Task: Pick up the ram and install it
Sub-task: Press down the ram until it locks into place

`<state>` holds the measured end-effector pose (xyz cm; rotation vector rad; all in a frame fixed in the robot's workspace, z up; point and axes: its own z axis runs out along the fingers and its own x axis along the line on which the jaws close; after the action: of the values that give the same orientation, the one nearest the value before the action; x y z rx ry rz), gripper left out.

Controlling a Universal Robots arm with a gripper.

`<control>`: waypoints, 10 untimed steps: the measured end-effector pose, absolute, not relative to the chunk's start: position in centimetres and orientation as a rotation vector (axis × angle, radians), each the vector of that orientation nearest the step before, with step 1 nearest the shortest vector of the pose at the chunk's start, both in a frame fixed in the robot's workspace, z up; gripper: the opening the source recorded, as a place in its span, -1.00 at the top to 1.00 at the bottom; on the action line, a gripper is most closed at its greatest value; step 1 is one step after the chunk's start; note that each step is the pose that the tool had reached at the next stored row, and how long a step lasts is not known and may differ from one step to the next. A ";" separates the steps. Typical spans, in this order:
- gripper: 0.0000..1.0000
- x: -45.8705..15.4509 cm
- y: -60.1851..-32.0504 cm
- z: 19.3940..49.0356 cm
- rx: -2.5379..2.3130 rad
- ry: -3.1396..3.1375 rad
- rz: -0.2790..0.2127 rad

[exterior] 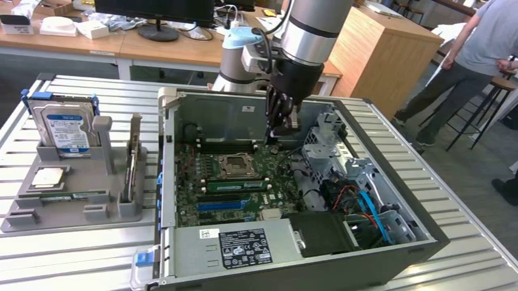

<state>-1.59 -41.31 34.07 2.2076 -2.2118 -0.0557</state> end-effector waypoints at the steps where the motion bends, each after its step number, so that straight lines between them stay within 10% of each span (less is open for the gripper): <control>1: 0.80 -1.6 -41.3 34.0 2.208 -2.212 -0.056; 10: 0.80 -1.6 -41.3 33.2 2.208 -2.212 -0.056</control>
<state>-1.59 -41.31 33.19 2.2077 -2.2118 -0.0558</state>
